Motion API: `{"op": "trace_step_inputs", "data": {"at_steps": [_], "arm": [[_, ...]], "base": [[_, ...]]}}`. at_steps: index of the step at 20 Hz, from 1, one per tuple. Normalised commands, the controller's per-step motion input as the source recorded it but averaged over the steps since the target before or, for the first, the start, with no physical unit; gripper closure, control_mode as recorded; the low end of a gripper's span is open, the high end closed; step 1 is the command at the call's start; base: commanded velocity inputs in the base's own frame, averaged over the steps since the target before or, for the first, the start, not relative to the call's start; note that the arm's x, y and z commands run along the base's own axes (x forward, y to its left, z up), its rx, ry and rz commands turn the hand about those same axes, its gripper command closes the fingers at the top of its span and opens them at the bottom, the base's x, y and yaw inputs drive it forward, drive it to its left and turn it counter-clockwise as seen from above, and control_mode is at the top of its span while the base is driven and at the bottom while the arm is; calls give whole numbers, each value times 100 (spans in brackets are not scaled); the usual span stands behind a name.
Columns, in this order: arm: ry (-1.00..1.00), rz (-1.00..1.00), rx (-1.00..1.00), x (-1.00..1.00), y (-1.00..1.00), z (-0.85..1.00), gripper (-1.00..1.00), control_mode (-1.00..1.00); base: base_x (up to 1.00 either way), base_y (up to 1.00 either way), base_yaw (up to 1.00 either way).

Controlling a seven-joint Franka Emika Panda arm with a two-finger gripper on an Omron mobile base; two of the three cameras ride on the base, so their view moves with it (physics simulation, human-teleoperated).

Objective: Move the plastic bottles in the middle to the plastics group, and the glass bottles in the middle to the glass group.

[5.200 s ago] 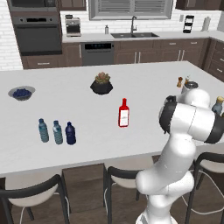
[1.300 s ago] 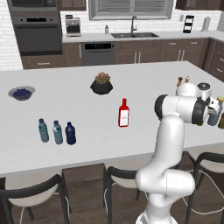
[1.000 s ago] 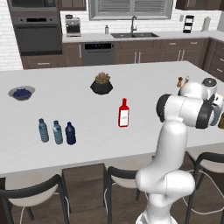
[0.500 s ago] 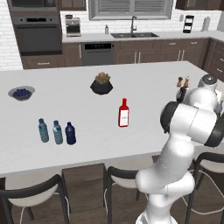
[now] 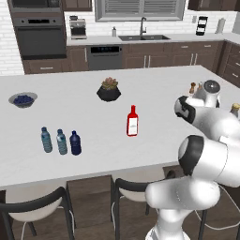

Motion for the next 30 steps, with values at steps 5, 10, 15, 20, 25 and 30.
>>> {"op": "trace_step_inputs", "data": {"at_steps": [5,10,15,20,25,30], "arm": [[9,33,-9,-13,100,23,-100,-100],[17,23,-5,-3,100,31,-100,-100],[21,11,-9,0,100,25,-100,-100],[6,7,-5,0,100,0,-100,-100],[-18,3,2,1,58,-20,-100,-100],[-11,0,6,56,3,-29,-100,-100]], "base": [[0,0,0],[0,0,0],[0,0,0],[0,0,0],[0,0,0],[0,0,0]]}}
